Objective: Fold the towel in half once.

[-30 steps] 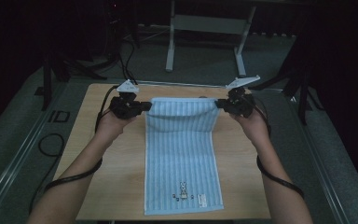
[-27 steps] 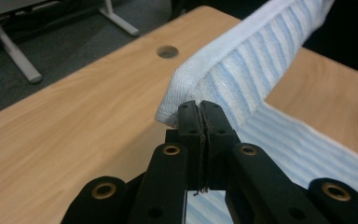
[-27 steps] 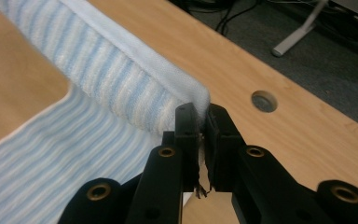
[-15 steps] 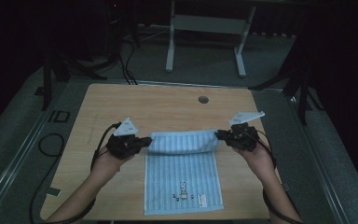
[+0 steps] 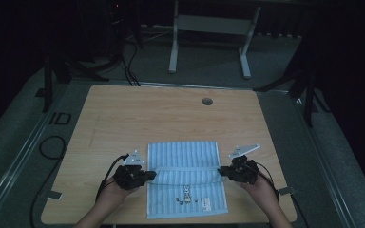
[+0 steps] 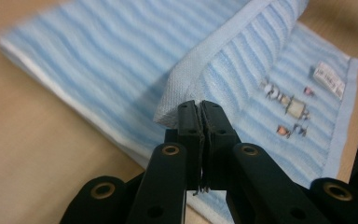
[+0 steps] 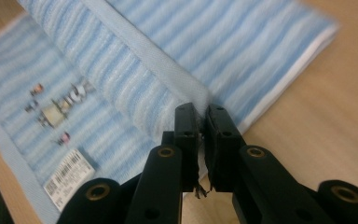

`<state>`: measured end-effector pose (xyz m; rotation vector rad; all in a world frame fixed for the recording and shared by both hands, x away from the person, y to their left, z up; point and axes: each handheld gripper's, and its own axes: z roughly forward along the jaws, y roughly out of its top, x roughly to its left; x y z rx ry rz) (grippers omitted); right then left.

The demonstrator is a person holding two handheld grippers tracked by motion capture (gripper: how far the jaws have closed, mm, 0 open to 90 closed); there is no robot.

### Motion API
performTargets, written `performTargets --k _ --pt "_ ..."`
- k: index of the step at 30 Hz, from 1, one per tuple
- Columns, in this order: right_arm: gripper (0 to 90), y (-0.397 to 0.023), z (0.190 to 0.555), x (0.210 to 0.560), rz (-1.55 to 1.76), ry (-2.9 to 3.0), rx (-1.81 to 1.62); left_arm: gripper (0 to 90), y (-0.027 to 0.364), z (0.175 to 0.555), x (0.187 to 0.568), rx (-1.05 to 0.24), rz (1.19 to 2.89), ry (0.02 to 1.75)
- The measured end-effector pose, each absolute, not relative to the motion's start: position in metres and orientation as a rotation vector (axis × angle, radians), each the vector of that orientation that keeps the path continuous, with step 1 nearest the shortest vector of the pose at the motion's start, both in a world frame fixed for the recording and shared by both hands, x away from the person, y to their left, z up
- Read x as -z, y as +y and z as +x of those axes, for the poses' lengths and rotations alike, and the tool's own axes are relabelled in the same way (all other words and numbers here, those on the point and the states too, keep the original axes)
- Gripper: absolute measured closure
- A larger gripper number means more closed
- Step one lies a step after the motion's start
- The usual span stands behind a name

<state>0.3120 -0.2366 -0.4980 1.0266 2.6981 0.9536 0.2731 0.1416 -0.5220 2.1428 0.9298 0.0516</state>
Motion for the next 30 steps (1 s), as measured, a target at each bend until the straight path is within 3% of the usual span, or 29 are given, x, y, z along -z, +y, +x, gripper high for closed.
performTargets --k 7,12,15,16,18,21,24,30 --pt "84.0 -0.232 0.326 0.519 1.057 2.75 -0.91 86.3 0.14 0.283 0.528 -0.086 2.171 0.96" --pt "84.0 -0.234 0.322 0.491 1.009 2.717 -0.987 86.2 0.151 0.269 0.497 -0.143 2.092 0.919" --pt "83.6 -0.24 0.297 0.466 0.951 2.668 -1.071 85.1 0.155 0.243 0.482 -0.143 2.081 0.864" --pt "83.0 -0.242 0.284 0.461 0.942 2.662 -1.092 81.6 0.155 0.233 0.481 -0.099 2.094 0.835" --pt "73.8 -0.249 0.258 0.46 0.932 2.7 -1.149 62.4 0.154 0.214 0.483 -0.048 2.177 0.8" --pt "67.1 -0.26 0.236 0.471 1.0 2.706 -1.11 49.0 0.157 0.2 0.493 -0.041 2.257 0.777" --pt "66.9 -0.267 0.237 0.479 1.053 2.681 -1.082 48.9 0.164 0.206 0.497 0.034 2.191 0.807" --pt "72.9 -0.25 0.261 0.488 1.019 2.688 -1.058 52.7 0.156 0.232 0.499 -0.024 2.196 0.824"
